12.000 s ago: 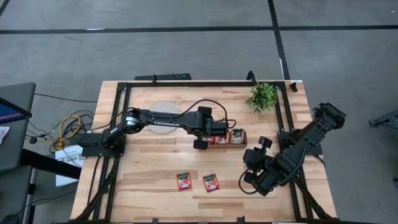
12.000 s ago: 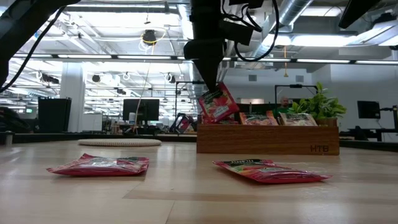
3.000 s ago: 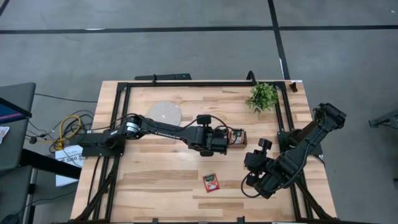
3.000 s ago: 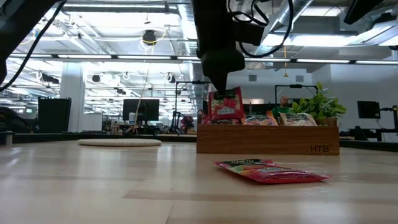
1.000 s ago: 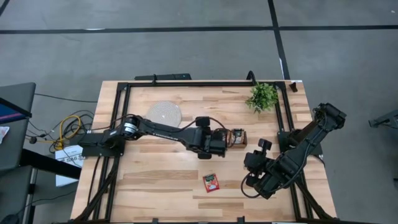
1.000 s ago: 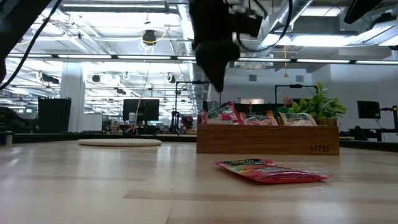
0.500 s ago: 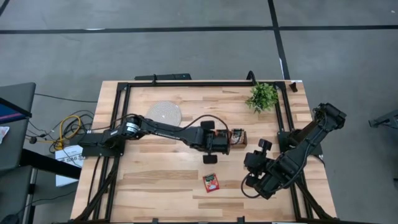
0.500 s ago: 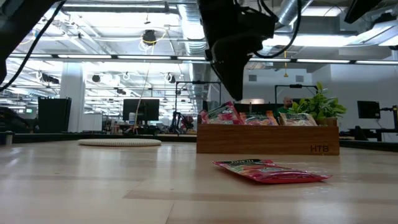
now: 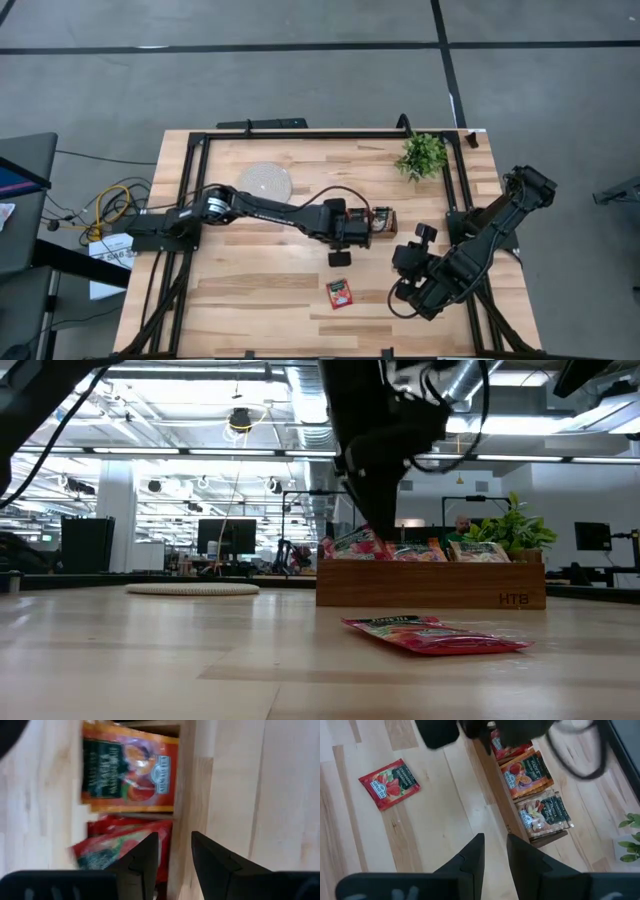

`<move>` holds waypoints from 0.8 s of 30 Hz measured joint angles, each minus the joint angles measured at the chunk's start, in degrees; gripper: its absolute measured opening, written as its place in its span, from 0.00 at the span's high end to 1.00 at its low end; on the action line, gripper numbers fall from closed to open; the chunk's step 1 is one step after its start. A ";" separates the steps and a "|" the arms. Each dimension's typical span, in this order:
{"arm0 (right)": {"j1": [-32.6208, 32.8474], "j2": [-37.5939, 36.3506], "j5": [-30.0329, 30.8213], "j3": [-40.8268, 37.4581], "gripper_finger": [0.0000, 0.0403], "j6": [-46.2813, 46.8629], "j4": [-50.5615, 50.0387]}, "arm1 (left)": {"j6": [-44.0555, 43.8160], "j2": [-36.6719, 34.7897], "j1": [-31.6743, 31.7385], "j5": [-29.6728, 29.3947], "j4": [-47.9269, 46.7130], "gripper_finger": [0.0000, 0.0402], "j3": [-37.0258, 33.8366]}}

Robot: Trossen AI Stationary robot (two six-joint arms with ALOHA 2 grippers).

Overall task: Pick & Place Tea
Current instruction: Put the red tea bag into the left section of the wooden organizer

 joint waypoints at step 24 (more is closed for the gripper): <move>-0.02 -0.02 -0.04 0.00 0.81 -0.02 0.04 | -3.50 1.57 2.19 1.06 1.59 0.73 -0.07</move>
